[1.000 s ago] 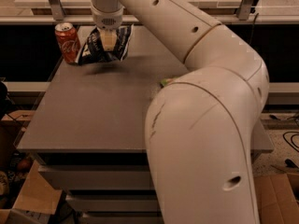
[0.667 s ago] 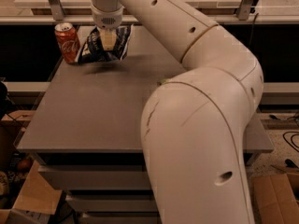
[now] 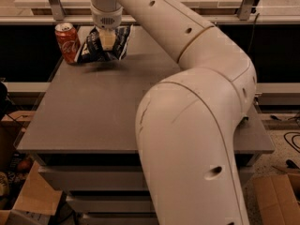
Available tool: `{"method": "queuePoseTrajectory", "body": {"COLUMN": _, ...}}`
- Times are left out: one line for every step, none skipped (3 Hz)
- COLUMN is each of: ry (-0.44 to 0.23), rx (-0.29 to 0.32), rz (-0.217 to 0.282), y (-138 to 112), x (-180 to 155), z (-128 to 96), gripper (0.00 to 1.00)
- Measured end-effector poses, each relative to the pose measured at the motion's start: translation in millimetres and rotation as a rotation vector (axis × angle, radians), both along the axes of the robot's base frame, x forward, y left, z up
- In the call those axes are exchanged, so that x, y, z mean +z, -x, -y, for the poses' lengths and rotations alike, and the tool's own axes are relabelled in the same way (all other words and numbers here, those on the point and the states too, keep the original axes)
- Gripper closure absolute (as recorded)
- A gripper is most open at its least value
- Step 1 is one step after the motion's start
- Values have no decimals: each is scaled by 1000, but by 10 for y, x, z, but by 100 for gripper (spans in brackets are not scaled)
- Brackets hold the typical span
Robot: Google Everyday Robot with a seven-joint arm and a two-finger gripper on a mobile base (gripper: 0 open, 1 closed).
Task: Move blue chip bag near coke can
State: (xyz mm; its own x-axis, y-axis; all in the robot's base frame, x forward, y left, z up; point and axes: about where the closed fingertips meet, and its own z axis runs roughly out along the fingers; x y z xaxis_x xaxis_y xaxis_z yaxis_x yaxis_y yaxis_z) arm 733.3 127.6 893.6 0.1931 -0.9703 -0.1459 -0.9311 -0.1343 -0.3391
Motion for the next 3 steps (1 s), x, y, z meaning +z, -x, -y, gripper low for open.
{"method": "queuePoseTrajectory", "body": {"ry": -2, "rx": 2, "rz": -11, "y": -11, "x": -27, "z": -15, "gripper": 12}}
{"method": "queuePoseTrajectory", "body": {"ry": -3, "rx": 5, "rz": -25, "y": -19, "x": -61, "z": -32, "gripper": 0}}
{"method": "queuePoseTrajectory", "body": {"ry": -5, "rx": 10, "rz": -37, "y": -30, "x": -81, "z": -51, "gripper": 0}}
